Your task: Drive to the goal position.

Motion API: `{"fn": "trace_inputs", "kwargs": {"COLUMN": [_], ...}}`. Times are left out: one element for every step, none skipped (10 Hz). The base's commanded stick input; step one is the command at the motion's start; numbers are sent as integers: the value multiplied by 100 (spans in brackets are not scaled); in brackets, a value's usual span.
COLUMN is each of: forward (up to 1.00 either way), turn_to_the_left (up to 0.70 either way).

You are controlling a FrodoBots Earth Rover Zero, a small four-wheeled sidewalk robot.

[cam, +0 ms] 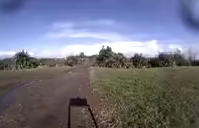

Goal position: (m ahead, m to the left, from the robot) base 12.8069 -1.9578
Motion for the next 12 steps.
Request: {"fn": "trace_inputs", "kwargs": {"forward": [0, 0, 0, 0, 0, 0, 70, 70, 70, 70, 70, 70], "turn_to_the_left": [0, 0, 0, 0, 62, 67, 35, 35, 35, 35, 35, 35]}}
